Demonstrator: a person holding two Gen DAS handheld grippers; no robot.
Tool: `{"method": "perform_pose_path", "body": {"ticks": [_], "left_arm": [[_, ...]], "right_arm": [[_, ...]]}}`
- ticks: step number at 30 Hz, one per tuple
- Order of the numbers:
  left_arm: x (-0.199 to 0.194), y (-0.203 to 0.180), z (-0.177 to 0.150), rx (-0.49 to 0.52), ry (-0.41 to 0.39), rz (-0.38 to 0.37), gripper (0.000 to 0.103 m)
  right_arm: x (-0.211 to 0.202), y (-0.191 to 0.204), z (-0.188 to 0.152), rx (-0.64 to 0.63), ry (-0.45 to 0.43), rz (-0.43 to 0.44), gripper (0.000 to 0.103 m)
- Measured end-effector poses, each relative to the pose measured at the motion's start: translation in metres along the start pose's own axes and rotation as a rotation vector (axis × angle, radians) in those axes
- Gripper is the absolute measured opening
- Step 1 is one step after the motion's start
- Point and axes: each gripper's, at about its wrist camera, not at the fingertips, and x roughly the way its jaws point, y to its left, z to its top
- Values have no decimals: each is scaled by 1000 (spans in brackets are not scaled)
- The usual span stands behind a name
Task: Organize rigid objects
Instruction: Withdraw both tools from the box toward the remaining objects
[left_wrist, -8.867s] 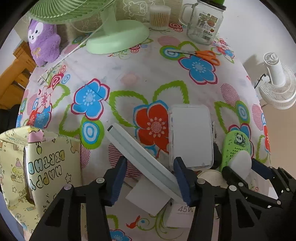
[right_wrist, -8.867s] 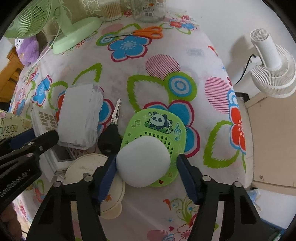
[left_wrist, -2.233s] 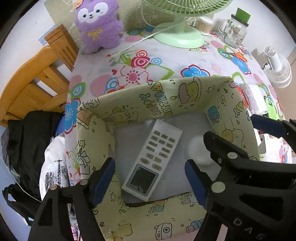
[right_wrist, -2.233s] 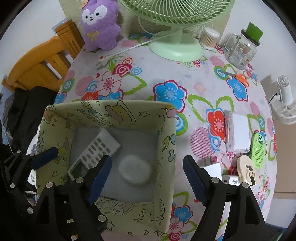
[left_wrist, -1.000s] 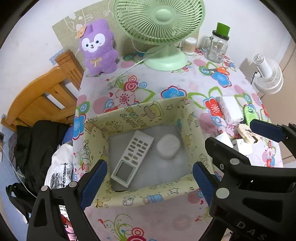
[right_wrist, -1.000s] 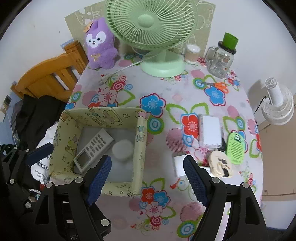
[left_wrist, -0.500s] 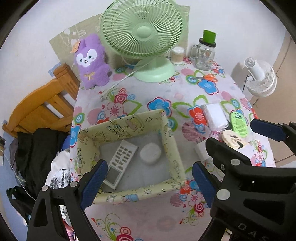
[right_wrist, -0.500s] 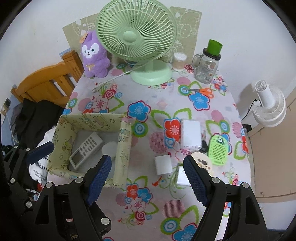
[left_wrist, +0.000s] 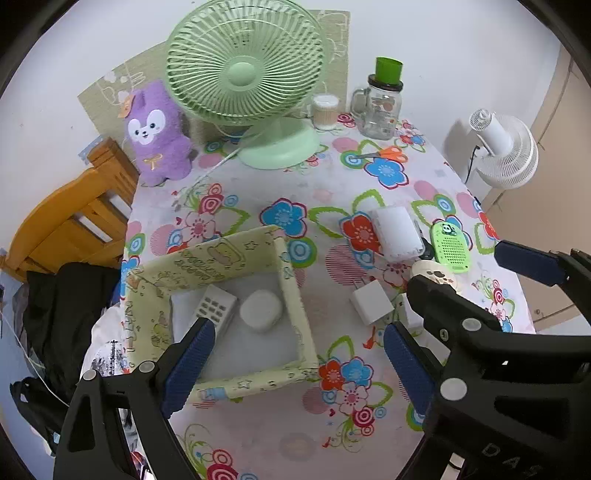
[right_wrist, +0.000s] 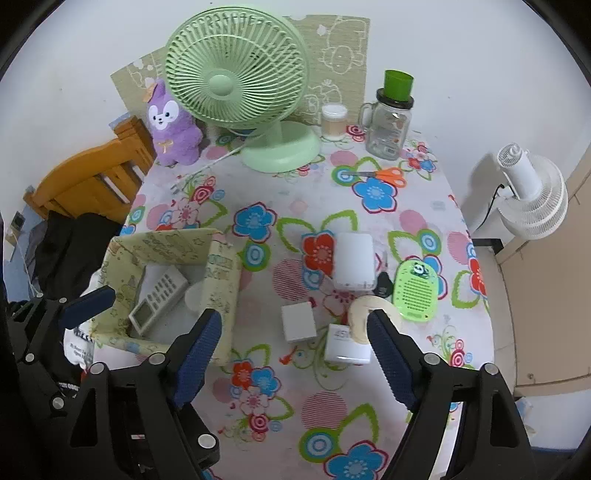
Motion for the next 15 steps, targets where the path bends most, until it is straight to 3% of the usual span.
{"method": "perform_pose_path", "body": {"ticks": [15], "left_arm": [[11,-37,9,7,6,-54,94]], "right_arm": [[-1,-52,-5,12,-27,-34,98]]}}
